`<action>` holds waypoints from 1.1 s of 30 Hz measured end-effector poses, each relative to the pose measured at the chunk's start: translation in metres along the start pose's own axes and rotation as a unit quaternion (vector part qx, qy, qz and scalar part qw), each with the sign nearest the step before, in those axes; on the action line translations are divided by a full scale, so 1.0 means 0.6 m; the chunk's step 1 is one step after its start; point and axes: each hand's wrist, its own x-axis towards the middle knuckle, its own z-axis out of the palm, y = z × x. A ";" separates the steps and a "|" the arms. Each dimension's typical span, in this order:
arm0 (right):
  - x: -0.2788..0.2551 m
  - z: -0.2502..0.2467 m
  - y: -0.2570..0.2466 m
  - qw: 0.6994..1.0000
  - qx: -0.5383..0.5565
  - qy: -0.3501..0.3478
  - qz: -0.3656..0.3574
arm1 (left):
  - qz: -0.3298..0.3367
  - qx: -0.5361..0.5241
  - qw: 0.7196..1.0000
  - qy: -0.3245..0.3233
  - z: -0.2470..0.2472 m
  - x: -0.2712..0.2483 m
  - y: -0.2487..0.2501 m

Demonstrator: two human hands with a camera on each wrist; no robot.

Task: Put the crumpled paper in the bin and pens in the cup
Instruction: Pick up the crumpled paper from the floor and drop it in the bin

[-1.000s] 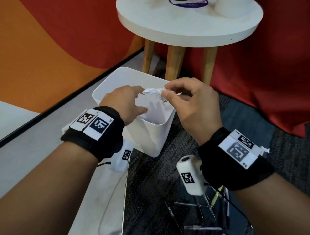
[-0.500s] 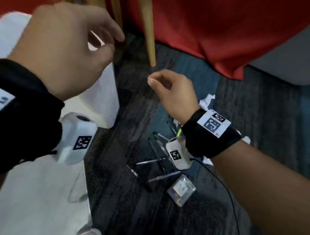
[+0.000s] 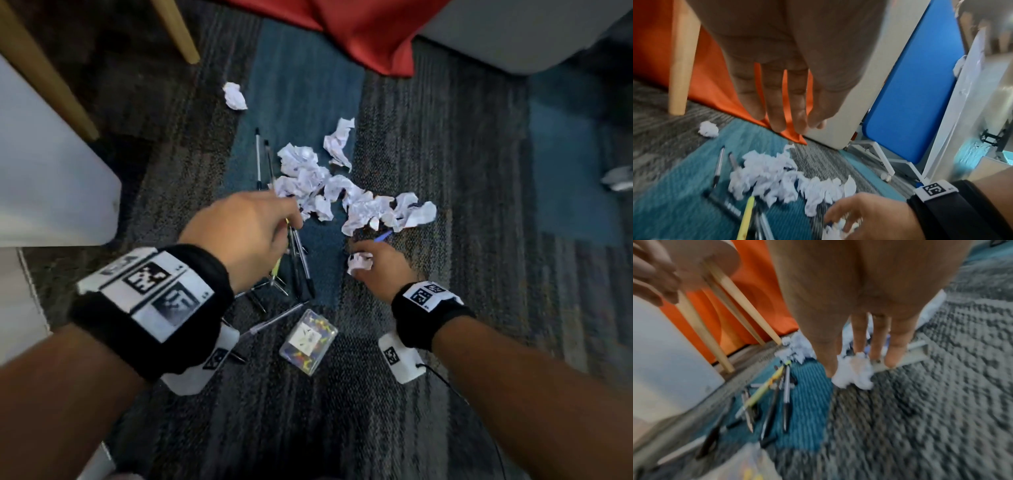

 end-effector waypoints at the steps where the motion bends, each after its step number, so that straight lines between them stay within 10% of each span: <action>1: 0.002 0.011 0.005 1.000 -0.011 0.006 -0.011 | -0.010 -0.002 1.000 -0.015 0.018 0.004 -0.002; 10: 0.017 0.050 -0.005 0.997 -0.053 0.042 -0.024 | -0.061 -0.004 0.994 -0.095 0.102 0.016 -0.011; 23: -0.130 0.026 -0.011 0.978 0.163 0.126 -0.021 | 0.041 0.120 0.983 -0.130 0.239 0.201 -0.021; 33: -0.171 0.076 -0.018 0.970 0.212 0.119 0.015 | -0.001 0.166 0.977 -0.132 0.205 0.209 -0.037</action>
